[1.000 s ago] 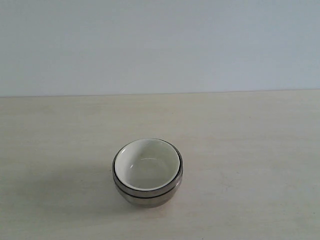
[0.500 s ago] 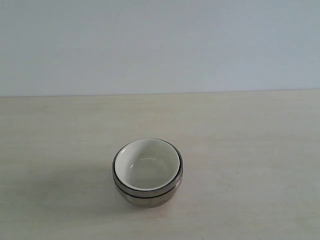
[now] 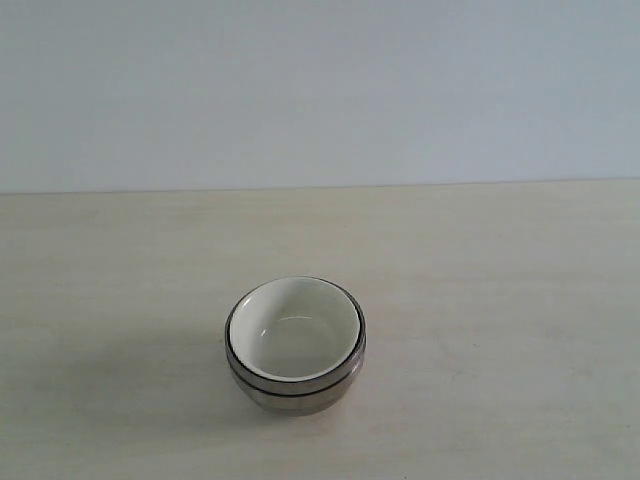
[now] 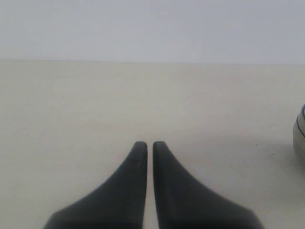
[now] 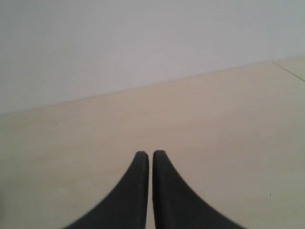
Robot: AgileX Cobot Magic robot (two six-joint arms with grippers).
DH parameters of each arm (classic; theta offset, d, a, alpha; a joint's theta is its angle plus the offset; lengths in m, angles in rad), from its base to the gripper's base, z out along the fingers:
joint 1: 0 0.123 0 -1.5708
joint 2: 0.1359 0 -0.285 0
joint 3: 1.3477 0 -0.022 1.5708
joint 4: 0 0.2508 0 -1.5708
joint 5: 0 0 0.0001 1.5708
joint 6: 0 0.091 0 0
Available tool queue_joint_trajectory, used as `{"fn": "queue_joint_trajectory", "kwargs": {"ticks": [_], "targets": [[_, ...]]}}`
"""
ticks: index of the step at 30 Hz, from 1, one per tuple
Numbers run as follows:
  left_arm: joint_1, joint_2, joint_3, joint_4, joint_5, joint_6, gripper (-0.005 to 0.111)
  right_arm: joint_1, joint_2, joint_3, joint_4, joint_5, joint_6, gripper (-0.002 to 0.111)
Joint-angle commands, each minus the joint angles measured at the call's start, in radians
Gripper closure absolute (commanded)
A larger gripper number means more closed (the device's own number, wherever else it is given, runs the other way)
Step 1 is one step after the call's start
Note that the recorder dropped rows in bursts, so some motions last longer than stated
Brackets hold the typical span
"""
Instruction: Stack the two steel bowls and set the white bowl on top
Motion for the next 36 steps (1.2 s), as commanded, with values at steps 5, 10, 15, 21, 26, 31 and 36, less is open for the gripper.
{"fn": "queue_joint_trajectory", "kwargs": {"ticks": [5, 10, 15, 21, 26, 31, 36], "targets": [[-0.005, -0.003, 0.003, 0.0, -0.007, -0.005, 0.103, -0.007, -0.005, 0.015, -0.011, 0.045, -0.004, 0.108], [-0.005, -0.003, 0.003, 0.0, -0.007, -0.005, 0.103, -0.007, -0.005, 0.015, -0.011, 0.071, -0.004, 0.108], [-0.005, -0.003, 0.003, 0.0, -0.007, -0.005, 0.103, -0.005, -0.005, 0.015, -0.018, 0.085, -0.004, 0.108], [-0.005, -0.003, 0.003, 0.0, -0.007, -0.005, 0.103, 0.032, -0.005, 0.015, -0.024, 0.084, -0.004, 0.108], [-0.005, -0.003, 0.003, 0.0, -0.007, -0.005, 0.103, 0.032, -0.005, 0.015, -0.031, 0.082, -0.004, 0.108], [-0.005, -0.003, 0.003, 0.0, -0.007, -0.005, 0.103, 0.032, -0.005, 0.015, -0.042, 0.08, -0.004, 0.108], [-0.005, -0.003, 0.003, 0.0, -0.007, -0.005, 0.103, 0.034, -0.005, 0.015, -0.042, 0.08, -0.004, 0.108]]}}
